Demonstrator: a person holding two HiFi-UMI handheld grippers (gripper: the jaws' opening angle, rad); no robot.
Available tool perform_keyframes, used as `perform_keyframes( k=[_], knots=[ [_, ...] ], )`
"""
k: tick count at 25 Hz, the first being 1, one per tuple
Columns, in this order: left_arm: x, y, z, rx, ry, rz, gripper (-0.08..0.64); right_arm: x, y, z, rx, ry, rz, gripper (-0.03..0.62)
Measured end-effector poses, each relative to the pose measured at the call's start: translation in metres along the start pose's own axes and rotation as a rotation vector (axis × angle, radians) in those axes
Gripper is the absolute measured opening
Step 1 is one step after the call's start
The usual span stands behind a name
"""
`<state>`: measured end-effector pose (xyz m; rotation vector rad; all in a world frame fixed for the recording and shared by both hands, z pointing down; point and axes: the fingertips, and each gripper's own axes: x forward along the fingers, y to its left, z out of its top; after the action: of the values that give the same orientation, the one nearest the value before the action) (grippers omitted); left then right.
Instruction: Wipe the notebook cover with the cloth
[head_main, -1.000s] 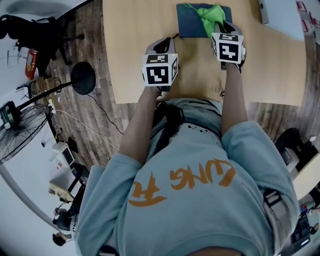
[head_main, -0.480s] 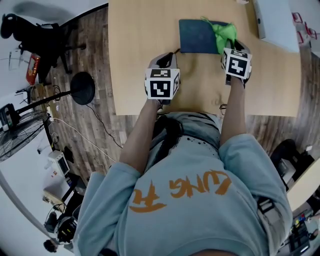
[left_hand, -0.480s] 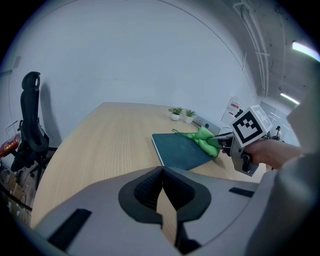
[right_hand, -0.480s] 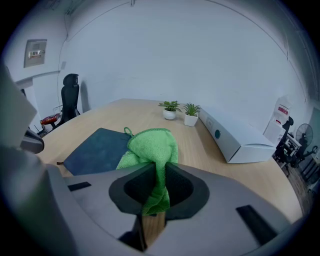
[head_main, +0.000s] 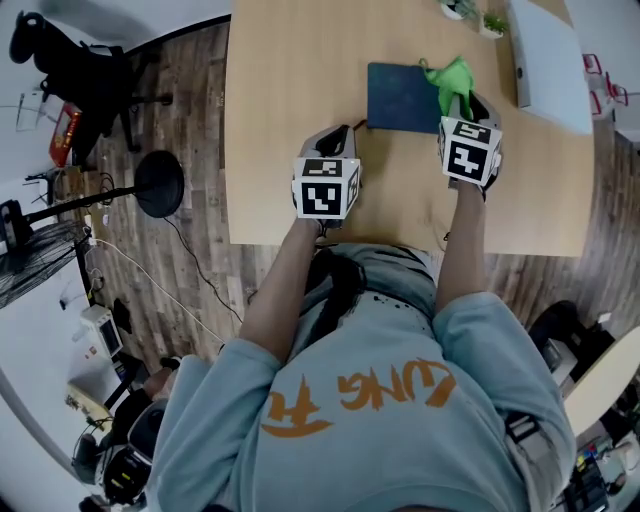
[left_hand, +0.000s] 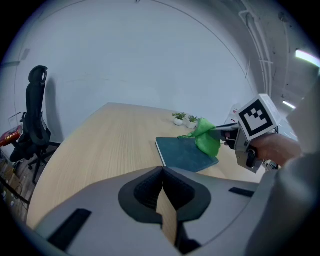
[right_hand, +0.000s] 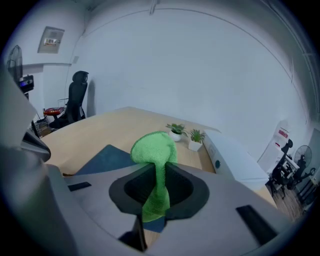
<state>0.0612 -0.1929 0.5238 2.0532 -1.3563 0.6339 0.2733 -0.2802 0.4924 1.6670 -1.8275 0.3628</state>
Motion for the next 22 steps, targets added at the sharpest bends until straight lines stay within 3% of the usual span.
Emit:
perform_keyframes(
  k=[14,22],
  knots=[
    [-0.013,0.021,0.024,-0.080,-0.088,0.040,0.020,-0.003,0.114,0.091,-0.195,-0.173,0.251,0.049],
    [-0.014,0.030,0.041,-0.081,-0.125,0.063,0.020,0.027,0.163,0.075,-0.288,-0.125,0.366,0.049]
  ],
)
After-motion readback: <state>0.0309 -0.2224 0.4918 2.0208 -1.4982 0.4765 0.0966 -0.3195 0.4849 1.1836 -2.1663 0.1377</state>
